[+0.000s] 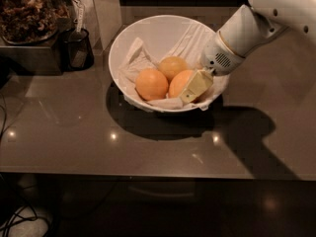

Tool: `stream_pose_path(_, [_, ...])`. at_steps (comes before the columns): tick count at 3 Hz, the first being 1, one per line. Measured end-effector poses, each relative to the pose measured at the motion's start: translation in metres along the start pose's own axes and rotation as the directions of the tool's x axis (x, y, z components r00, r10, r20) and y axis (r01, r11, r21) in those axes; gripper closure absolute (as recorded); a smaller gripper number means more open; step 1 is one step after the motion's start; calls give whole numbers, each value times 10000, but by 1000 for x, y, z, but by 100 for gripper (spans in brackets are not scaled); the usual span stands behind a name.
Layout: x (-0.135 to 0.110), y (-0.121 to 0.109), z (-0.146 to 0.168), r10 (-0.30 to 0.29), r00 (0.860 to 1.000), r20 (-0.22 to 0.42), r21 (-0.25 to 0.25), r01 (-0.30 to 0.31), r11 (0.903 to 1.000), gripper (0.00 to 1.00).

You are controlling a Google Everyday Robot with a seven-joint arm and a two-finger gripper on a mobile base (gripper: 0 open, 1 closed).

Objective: Pick orange from white bowl

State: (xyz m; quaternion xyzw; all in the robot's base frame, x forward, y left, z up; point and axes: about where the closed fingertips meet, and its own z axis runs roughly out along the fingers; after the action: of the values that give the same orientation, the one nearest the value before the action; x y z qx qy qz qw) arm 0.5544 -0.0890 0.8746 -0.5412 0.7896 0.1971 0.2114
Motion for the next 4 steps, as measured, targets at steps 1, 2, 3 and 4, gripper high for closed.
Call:
stream_pose_path(1, [0,0,-1,0,10000,-1,0,0,10000,82])
stream_pose_path(2, [4,1,0,92,9999,-108,44,-92,9999,100])
stream_pose_path(3, [7,4,-2,94,9999,-135,59,-93,9999,100])
stream_pose_path(4, [4,15,-16,-462,9989,-99,-167,460,9988,100])
